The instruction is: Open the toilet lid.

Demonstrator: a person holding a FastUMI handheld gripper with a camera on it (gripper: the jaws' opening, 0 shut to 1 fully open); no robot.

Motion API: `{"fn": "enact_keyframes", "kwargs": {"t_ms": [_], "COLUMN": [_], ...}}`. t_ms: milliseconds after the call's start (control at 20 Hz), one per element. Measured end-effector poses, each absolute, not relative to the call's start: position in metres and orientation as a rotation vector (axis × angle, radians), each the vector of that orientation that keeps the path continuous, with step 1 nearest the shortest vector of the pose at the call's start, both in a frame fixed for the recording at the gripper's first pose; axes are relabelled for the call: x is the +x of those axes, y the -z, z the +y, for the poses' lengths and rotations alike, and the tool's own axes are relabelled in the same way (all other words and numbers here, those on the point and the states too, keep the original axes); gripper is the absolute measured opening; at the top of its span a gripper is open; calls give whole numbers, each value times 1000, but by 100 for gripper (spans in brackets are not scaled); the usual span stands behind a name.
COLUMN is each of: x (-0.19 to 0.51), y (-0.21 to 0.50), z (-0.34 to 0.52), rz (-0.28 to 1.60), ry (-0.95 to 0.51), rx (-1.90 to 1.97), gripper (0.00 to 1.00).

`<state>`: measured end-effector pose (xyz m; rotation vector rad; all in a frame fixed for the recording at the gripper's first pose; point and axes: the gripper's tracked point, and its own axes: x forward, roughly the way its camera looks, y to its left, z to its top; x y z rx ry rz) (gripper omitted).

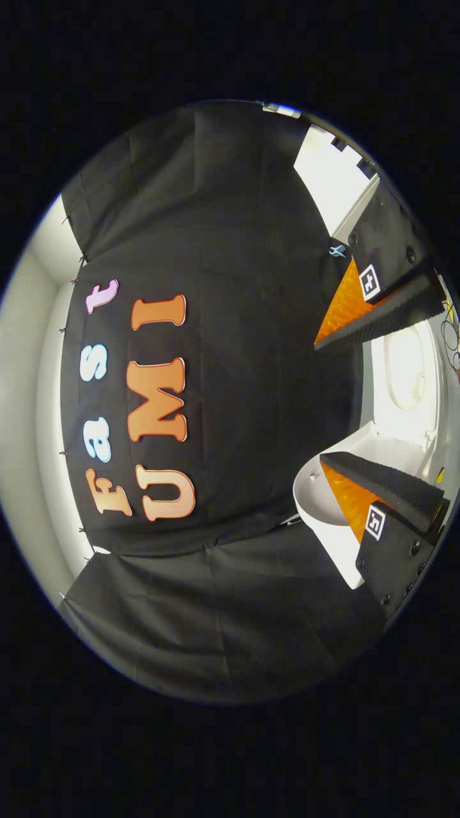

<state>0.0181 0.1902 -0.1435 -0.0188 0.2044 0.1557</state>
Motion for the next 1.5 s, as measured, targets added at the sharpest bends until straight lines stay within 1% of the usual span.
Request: {"fn": "enact_keyframes", "kwargs": {"t_ms": [350, 700, 1500], "x": [14, 7, 2], "y": [111, 99, 92], "z": [151, 127, 123], "rz": [176, 161, 138], "ry": [-130, -100, -87], "rx": [-43, -37, -43], "gripper": [100, 100, 99]}}
